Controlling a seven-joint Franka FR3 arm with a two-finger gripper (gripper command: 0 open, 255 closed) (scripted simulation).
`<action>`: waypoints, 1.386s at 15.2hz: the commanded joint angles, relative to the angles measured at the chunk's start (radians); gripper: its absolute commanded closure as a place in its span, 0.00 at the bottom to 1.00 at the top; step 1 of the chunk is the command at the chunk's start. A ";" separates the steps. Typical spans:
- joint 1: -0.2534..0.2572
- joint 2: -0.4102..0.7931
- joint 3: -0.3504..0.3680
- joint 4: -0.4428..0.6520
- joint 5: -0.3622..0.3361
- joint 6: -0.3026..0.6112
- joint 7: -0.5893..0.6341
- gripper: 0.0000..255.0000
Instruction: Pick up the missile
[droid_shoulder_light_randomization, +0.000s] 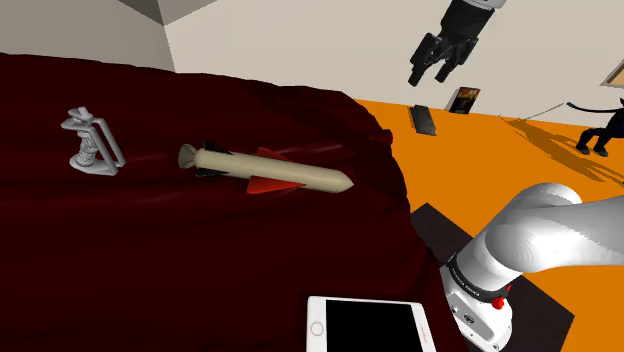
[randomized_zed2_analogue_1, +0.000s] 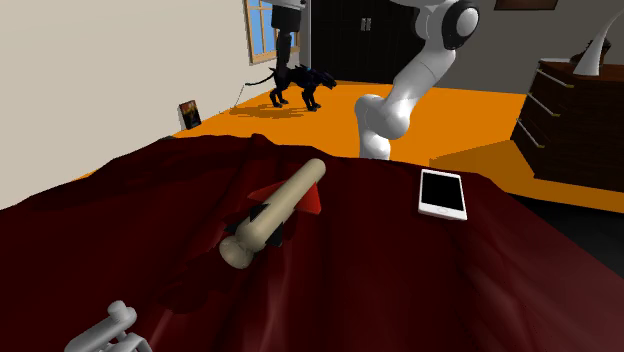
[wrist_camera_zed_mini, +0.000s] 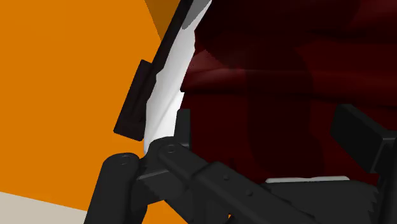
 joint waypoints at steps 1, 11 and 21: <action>0.000 0.000 0.000 0.000 0.000 0.000 0.000 0.00; 0.127 0.257 0.091 0.097 0.057 0.136 -0.096 0.00; 0.235 0.506 0.196 0.238 0.080 0.220 -0.186 0.00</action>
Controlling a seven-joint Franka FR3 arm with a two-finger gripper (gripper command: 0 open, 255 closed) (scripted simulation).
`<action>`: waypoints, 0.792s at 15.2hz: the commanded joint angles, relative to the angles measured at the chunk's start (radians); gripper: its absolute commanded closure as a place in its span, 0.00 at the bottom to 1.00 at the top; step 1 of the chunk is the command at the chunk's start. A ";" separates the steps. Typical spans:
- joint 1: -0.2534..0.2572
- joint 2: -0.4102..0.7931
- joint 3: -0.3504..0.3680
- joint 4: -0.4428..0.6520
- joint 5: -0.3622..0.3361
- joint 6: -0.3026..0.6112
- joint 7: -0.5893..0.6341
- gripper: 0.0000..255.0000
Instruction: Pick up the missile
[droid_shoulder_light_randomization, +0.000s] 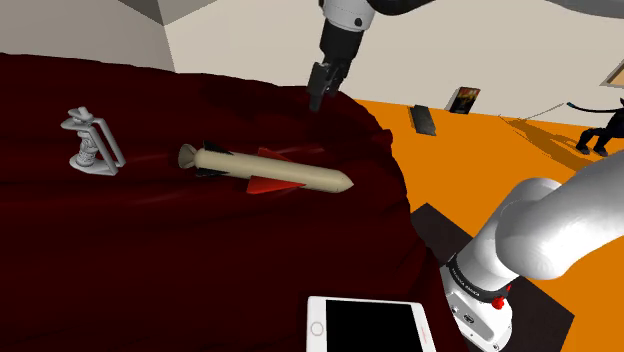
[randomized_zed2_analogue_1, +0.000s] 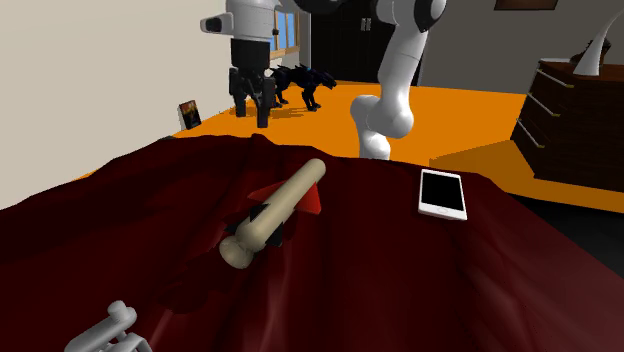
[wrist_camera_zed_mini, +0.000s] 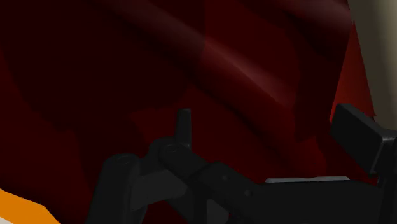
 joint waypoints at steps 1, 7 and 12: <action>0.021 0.052 0.024 0.028 0.001 0.019 -0.016 0.00; 0.081 0.193 0.093 0.126 -0.010 0.045 -0.062 0.00; 0.133 0.307 0.150 0.211 -0.033 0.057 -0.094 0.00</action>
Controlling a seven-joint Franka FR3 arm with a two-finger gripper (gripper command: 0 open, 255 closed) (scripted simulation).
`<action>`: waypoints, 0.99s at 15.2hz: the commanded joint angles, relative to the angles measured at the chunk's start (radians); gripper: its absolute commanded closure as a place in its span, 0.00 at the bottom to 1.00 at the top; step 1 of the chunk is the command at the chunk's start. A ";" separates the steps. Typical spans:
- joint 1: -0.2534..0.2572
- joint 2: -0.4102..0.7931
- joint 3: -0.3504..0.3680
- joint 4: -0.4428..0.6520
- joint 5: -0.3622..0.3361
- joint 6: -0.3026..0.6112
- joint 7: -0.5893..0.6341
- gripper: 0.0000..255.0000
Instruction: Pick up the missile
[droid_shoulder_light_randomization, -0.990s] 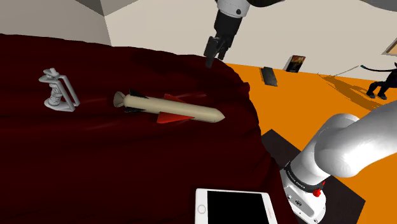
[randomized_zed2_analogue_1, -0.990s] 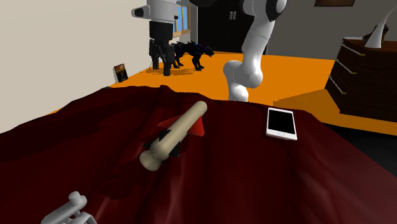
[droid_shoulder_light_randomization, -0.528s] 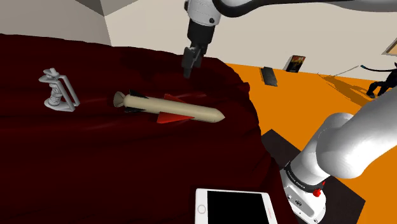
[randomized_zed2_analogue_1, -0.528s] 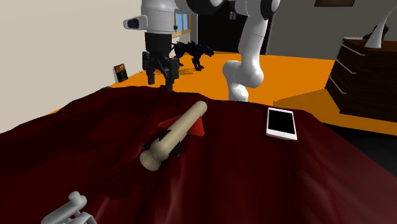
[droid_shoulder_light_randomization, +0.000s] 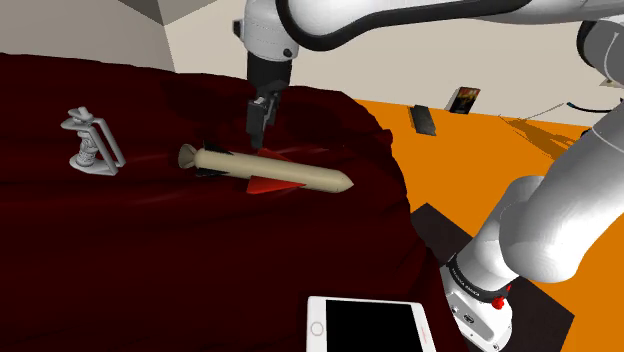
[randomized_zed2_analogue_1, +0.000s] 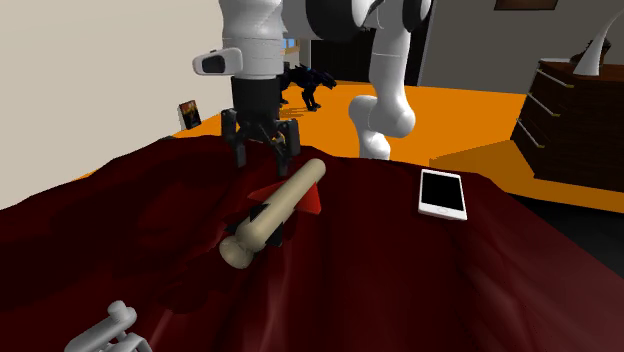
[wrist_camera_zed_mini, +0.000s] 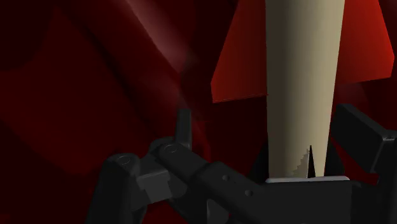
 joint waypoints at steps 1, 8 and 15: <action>0.023 0.045 0.024 0.027 -0.011 0.011 -0.012 0.00; 0.050 0.103 0.050 0.020 -0.028 0.065 -0.025 0.00; 0.051 0.111 0.050 -0.018 -0.032 0.111 -0.023 1.00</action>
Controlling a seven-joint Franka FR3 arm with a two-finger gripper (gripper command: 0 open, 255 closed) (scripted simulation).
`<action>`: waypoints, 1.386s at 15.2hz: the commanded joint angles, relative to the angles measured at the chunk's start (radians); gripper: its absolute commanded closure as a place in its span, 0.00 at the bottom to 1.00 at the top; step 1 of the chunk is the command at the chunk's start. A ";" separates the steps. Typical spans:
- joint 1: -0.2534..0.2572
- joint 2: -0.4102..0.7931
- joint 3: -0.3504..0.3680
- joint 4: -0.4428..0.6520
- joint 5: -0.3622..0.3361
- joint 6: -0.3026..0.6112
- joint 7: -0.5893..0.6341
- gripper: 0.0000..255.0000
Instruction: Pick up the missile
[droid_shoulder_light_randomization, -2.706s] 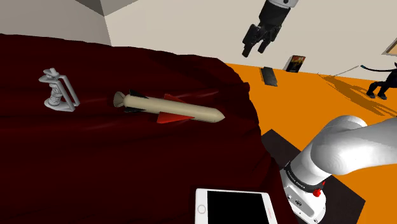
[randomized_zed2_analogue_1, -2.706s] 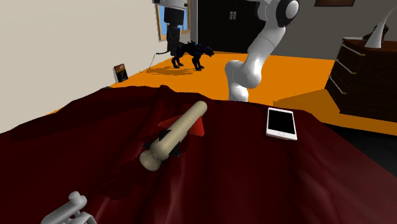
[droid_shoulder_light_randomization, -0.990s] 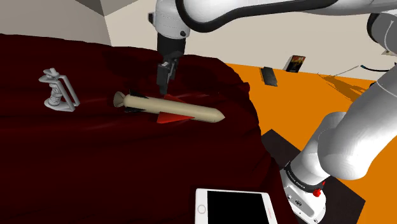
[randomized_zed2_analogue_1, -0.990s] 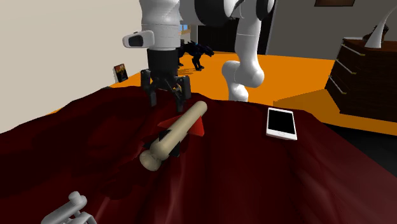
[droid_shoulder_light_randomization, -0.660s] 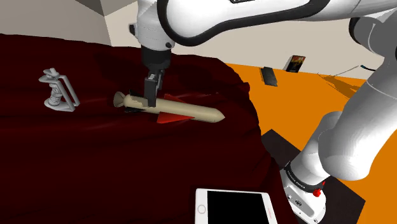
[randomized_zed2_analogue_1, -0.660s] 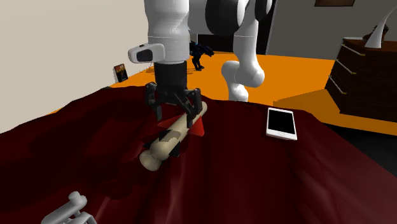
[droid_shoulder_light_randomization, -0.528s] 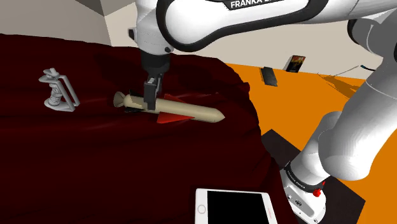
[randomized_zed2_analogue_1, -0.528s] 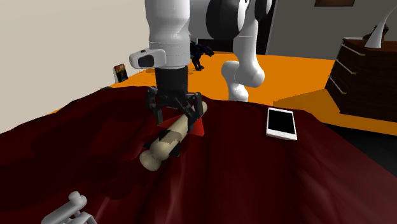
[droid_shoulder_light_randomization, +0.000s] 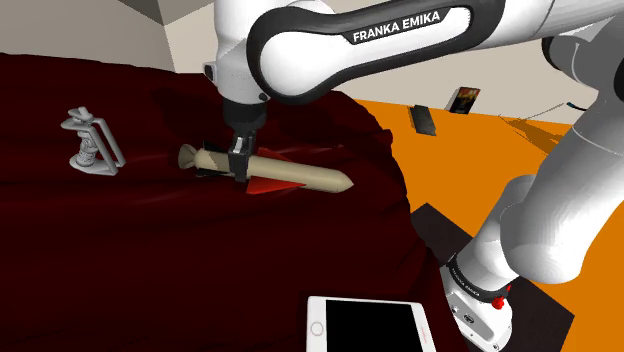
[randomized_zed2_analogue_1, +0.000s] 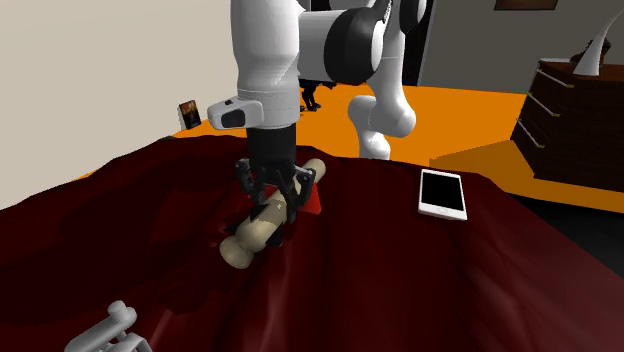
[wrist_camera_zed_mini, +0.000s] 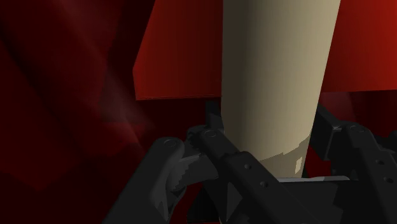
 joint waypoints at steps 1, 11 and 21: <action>0.000 0.001 0.000 0.000 0.000 0.001 0.000 1.00; -0.001 -0.007 0.000 0.031 0.003 -0.037 -0.001 1.00; -0.001 -0.015 0.000 0.156 0.005 -0.170 0.000 1.00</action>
